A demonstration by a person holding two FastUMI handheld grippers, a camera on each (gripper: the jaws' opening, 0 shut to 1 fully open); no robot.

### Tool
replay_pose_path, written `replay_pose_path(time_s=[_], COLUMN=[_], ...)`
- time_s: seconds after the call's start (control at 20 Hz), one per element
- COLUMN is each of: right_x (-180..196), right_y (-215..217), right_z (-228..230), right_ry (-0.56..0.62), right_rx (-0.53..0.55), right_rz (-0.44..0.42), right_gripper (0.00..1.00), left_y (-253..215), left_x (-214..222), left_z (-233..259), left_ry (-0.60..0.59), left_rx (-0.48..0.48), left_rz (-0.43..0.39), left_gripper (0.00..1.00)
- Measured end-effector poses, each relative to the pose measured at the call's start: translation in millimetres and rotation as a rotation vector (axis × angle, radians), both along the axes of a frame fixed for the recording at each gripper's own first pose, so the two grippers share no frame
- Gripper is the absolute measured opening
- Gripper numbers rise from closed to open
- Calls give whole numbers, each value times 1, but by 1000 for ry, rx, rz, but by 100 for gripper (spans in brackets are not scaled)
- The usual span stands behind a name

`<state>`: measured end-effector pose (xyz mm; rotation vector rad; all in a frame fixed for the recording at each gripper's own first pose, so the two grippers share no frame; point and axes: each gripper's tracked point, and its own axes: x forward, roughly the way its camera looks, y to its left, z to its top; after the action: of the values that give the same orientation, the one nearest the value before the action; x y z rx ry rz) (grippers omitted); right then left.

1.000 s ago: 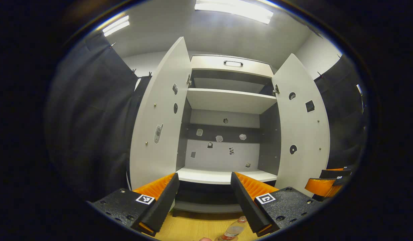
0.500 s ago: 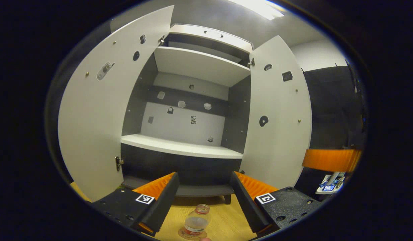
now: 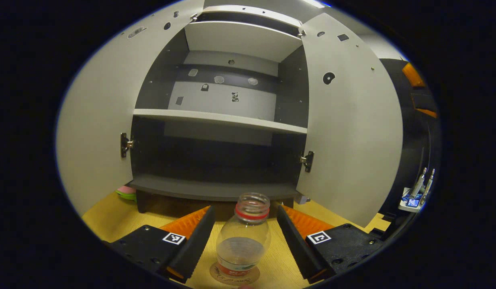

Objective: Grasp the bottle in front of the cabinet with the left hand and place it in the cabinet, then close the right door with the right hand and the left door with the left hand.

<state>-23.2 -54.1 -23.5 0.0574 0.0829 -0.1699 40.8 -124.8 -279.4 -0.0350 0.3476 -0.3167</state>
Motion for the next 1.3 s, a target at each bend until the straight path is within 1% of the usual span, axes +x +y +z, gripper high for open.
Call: replay_pose_path(time_s=[0.2,0.4,0.55,0.6,0.65,0.7,0.75,0.85,0.95,1.15,1.3], right_x=[0,1,4,4,5,5,5,4,4,2,3], right_y=[-4,-1,4,6,7,8,9,9,8,4,2], right_z=[-4,-7,-9,-10,-10,-11,-11,-12,-14,-17,-21], right_ry=[15,26,33,35,37,38,38,37,39,38,42], right_rx=[-8,-17,-13,-7,-2,2,3,1,-2,12,33], right_rz=[-18,-12,-1,4,9,11,11,9,4,-3,-4], right_gripper=[98,98,98,98,98,98,98,98,98,98,98], left_y=[2,9,5,6,9,10,12,11,15,24,20], left_x=[-13,-19,-23,-23,-25,-28,-31,-35,-36,-27,-12], left_z=[-35,-63,-63,-63,-63,-62,-58,-37,-4,81,148], left_ry=[58,96,100,99,114,134,149,155,132,23,-44], left_rx=[-46,-5,-28,-28,-9,12,25,17,2,-6,-59], left_rz=[3,19,-5,-7,-5,-12,-24,-54,-58,-66,-88], left_gripper=[95,95,94,91,84,79,76,74,75,74,74])
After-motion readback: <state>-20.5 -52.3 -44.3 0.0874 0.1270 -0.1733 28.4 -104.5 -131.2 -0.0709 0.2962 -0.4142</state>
